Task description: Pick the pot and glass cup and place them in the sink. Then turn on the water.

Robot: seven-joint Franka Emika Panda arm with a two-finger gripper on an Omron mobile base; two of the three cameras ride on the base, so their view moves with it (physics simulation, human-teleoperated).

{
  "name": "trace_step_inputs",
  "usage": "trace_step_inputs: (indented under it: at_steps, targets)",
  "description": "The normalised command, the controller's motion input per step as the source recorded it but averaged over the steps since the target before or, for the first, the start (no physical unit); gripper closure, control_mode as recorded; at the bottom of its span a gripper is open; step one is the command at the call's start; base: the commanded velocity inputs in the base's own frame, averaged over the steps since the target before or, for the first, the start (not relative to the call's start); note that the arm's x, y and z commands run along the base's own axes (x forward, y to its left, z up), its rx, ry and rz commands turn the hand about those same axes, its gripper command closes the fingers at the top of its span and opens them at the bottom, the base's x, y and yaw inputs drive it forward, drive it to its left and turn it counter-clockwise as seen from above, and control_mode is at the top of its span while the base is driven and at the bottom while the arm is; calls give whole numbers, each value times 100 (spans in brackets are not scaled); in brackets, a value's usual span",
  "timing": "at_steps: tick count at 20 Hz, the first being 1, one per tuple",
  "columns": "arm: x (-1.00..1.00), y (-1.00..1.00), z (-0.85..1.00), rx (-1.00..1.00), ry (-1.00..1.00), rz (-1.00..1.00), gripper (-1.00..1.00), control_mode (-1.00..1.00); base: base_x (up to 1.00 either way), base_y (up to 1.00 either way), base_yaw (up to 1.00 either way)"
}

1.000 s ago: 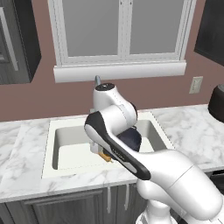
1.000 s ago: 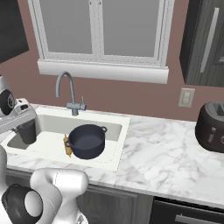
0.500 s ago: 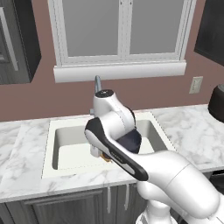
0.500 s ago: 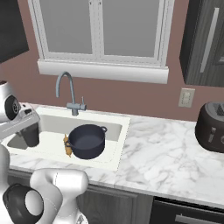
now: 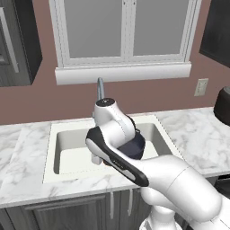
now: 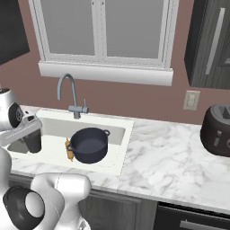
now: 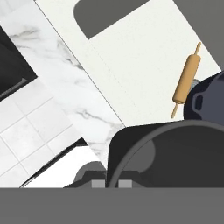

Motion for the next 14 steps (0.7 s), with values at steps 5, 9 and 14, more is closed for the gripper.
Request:
trace_step_inputs:
  at_steps: [5,9,14]
  targets:
    - [22,20,-17,0,0,0,100,-100,0,0,0]
    - [15,5,-11,0,0,0,100,-100,0,0,0]
    - [11,3,-14,0,0,0,100,-100,0,0,0]
